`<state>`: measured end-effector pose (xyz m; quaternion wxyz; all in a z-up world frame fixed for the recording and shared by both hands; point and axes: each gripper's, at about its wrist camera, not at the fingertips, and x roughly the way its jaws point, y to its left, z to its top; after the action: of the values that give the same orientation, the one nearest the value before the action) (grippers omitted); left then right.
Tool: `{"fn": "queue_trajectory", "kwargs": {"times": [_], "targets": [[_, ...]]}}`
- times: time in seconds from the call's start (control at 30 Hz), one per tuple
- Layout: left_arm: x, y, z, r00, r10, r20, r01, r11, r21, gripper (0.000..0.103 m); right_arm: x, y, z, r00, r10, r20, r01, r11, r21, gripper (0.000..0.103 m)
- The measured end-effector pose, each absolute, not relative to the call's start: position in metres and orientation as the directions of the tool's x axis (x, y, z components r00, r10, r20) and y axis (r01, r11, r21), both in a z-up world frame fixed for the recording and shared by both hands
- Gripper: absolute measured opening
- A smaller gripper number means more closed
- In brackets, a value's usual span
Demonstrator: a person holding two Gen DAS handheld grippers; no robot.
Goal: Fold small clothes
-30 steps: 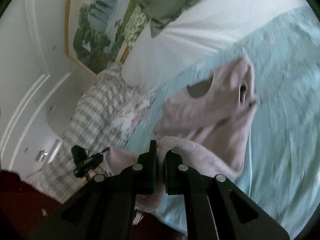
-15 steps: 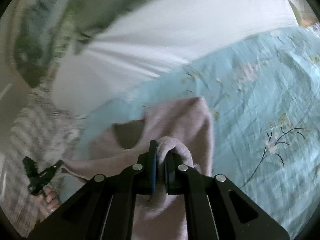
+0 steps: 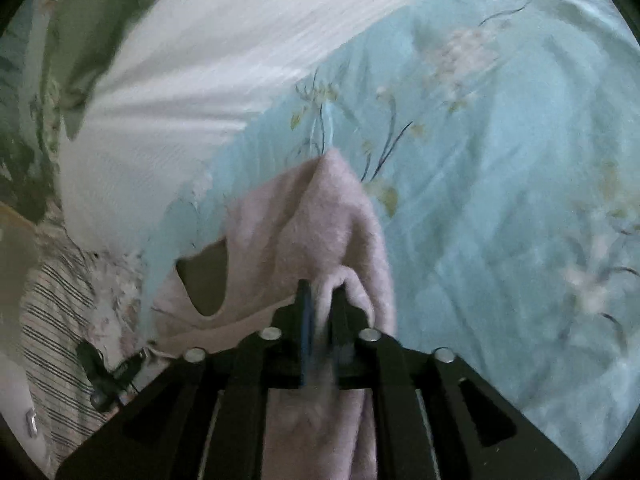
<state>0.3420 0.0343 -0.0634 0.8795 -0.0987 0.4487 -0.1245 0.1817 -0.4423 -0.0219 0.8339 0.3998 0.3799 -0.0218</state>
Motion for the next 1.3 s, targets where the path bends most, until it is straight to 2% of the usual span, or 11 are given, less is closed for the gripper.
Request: {"fn": "queue_trajectory", "kwargs": {"times": [0.03,0.07,0.13,0.23,0.37,0.47,0.57,0.7,0.83,0.9,1.3], "targets": [[0.331,0.038,-0.059,0.578,-0.315,-0.753,0.136,0.947,-0.291,0.056,0.171,-0.444,-0.015,0.727,0.237,-0.644,0.349,0.681,0.644,0.049],[0.317,0.039,-0.054,0.589,-0.33,-0.737,0.153,0.942,-0.3,0.057,0.161,-0.446,-0.009,0.744,0.198,-0.638,0.361,0.685,0.633,0.053],[0.294,0.034,-0.049,0.576,-0.372,-0.728,0.203,0.928,-0.313,0.057,0.14,-0.439,0.008,0.773,0.139,-0.619,0.356,0.712,0.605,0.053],[0.268,0.011,-0.051,0.519,-0.445,-0.729,0.302,0.894,-0.331,0.057,0.137,-0.396,0.023,0.756,0.203,-0.622,0.232,0.805,0.545,0.053],[0.271,-0.026,-0.075,0.417,-0.433,-0.799,0.362,0.886,-0.291,0.055,0.167,-0.296,0.006,0.541,0.363,-0.759,-0.066,0.918,0.392,0.053],[0.292,-0.036,-0.09,0.386,-0.394,-0.834,0.356,0.898,-0.259,0.053,0.19,-0.263,-0.018,0.427,0.395,-0.814,-0.157,0.918,0.364,0.051],[0.322,-0.038,-0.089,0.398,-0.381,-0.834,0.353,0.903,-0.244,0.052,0.222,-0.272,-0.035,0.407,0.319,-0.856,-0.095,0.947,0.307,0.039],[0.377,-0.04,-0.089,0.461,-0.277,-0.843,0.303,0.942,-0.144,0.052,0.266,-0.325,-0.035,0.486,0.149,-0.861,0.139,0.96,0.244,0.018],[0.416,-0.019,-0.073,0.556,-0.205,-0.806,0.192,0.975,-0.115,0.049,0.264,-0.377,-0.019,0.606,0.021,-0.795,0.354,0.888,0.294,0.019],[0.421,-0.003,-0.069,0.565,-0.227,-0.794,0.153,0.974,-0.17,0.049,0.251,-0.385,-0.012,0.629,-0.01,-0.777,0.395,0.865,0.308,0.021],[0.253,0.027,-0.054,0.566,-0.403,-0.72,0.214,0.914,-0.344,0.051,0.111,-0.353,0.0,0.685,0.113,-0.72,0.294,0.862,0.414,0.022]]}}
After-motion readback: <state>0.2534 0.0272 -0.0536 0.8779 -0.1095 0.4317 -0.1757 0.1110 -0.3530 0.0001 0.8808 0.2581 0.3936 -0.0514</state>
